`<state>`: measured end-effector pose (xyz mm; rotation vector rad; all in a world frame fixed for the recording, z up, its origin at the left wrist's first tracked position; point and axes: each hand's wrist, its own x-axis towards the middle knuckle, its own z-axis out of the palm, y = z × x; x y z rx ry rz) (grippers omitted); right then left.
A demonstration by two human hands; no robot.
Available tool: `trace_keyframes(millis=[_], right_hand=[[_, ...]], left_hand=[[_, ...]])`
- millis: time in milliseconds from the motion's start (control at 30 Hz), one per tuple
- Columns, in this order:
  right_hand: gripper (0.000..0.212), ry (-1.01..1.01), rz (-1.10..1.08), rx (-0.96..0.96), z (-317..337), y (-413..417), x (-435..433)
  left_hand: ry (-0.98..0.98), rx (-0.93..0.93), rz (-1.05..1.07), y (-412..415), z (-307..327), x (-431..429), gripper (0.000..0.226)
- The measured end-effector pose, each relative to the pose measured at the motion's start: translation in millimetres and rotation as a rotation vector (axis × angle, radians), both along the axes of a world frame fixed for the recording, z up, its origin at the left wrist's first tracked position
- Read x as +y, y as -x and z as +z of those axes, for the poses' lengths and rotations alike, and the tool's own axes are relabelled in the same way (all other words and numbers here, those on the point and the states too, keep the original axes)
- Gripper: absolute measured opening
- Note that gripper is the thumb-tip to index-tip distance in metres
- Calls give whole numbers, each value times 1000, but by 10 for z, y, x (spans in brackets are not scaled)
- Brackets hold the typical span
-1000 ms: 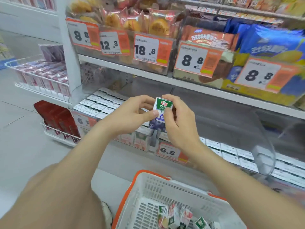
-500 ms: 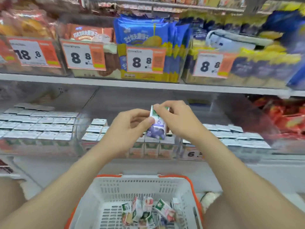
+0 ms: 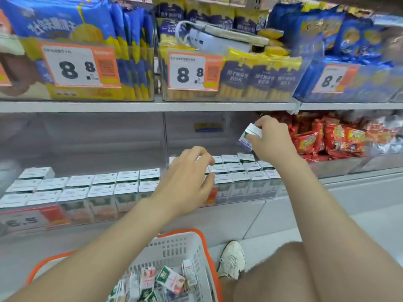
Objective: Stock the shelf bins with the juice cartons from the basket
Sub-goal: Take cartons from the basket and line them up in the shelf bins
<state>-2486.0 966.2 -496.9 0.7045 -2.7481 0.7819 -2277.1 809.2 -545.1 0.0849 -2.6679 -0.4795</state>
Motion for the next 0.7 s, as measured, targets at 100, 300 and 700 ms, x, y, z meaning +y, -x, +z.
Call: trace_keyframes(millis=[100, 300, 700], right_hand=[[35, -181, 28, 70, -149, 177, 199], [20, -609, 89, 323, -234, 285, 269], [22, -922, 75, 273, -215, 90, 174]], left_hand=[[21, -65, -5, 195, -124, 70, 32], [201, -195, 37, 278, -352, 121, 51], [172, -203, -6, 276, -348, 56, 53]])
